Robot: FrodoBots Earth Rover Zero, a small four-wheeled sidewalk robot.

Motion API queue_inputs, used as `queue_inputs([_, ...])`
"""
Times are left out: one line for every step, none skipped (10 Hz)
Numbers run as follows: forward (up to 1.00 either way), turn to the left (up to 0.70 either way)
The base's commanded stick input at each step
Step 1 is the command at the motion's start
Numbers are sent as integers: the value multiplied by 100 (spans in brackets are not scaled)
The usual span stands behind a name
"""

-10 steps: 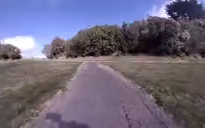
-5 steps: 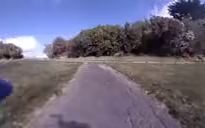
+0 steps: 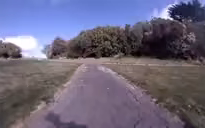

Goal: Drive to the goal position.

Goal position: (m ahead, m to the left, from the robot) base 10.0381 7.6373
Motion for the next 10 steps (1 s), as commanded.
queue_inputs([0, 0])
queue_inputs([0, 0])
queue_inputs([0, 0])
queue_inputs([0, 0])
queue_inputs([0, 0])
queue_inputs([70, 0])
queue_inputs([70, 0])
queue_inputs([70, 0])
queue_inputs([70, 0])
queue_inputs([70, 0])
